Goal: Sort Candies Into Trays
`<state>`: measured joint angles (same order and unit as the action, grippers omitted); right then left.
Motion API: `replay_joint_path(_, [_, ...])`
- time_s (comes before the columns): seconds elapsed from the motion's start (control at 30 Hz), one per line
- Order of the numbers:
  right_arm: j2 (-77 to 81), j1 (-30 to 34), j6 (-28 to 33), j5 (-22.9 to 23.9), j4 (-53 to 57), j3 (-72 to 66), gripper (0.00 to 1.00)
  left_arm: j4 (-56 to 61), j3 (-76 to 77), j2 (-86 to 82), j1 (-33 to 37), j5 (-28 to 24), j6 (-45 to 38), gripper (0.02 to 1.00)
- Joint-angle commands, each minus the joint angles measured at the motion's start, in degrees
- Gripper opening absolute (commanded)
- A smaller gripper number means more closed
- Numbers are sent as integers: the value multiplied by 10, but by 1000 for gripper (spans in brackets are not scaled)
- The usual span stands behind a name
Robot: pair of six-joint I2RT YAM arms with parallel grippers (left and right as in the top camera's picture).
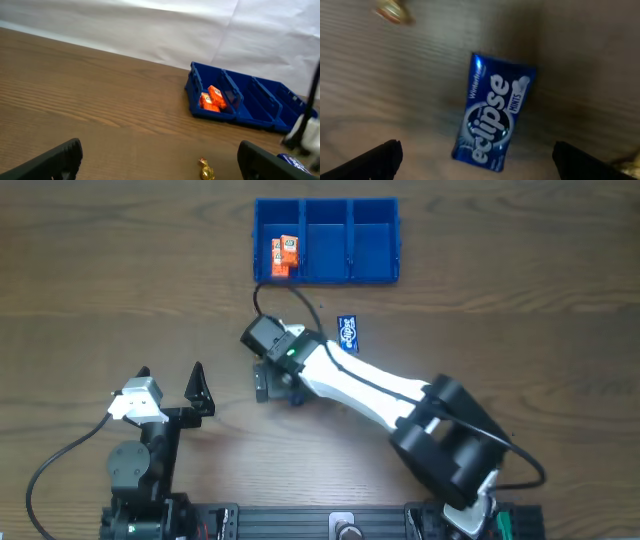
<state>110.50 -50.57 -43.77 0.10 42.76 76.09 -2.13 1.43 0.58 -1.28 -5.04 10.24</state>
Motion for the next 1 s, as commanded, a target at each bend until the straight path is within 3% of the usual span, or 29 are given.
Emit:
replay_joint_path(0.03, [47,-3,-60,29,-7,12,998,-19,-11,-3,1,-9,-8,998])
replay_joint_path(0.17, [59,-3,-60,35,-18,12,904,-19,-11,-3,1,-9,-8,998])
replay_joint_path(0.23, [61,-4,-71,48,-18,12,807,-19,-11,-3,1,-9,-8,998])
replay_joint_path(0.37, [63,-7,-71,57,-20,12,503,-19,-11,-3,1,-9,-8,998])
replay_joint_path(0.5, [63,-12,-70,62,-22,12,360,-19,-11,-3,1,-9,-8,998])
replay_joint_path(0.6, [58,-12,-62,70,-20,19,327,-19,-11,-3,1,-9,-8,998])
replay_joint_path(0.67, [26,-12,-25,85,-15,30,283,-19,-11,-3,1,-9,-8,998])
replay_joint_path(0.73, [-33,-8,7,136,6,49,261,-19,-11,-3,1,-9,-8,998])
replay_joint_path(0.87, [-87,49,148,246,36,185,266,-19,-11,-3,1,-9,-8,996])
replay_joint_path(0.9, [-76,75,186,250,23,228,266,-19,-11,-3,1,-9,-8,998])
replay_joint_path(1.0, [-41,119,216,250,-35,279,259,-19,-11,-3,1,-9,-8,998])
